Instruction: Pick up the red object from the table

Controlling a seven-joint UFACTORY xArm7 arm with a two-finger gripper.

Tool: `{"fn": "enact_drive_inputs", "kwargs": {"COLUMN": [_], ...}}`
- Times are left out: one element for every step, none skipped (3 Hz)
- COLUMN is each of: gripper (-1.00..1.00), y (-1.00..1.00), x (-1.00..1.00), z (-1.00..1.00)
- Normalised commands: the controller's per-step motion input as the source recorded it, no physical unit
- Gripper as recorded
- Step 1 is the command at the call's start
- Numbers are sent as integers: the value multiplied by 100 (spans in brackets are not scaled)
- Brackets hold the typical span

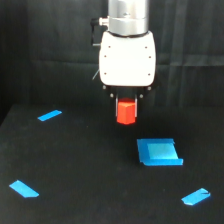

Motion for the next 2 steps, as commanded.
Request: {"fn": "enact_drive_inputs", "kwargs": {"gripper": [-93,-100], "y": [5,4], "x": [6,5], "z": [4,-2]}}
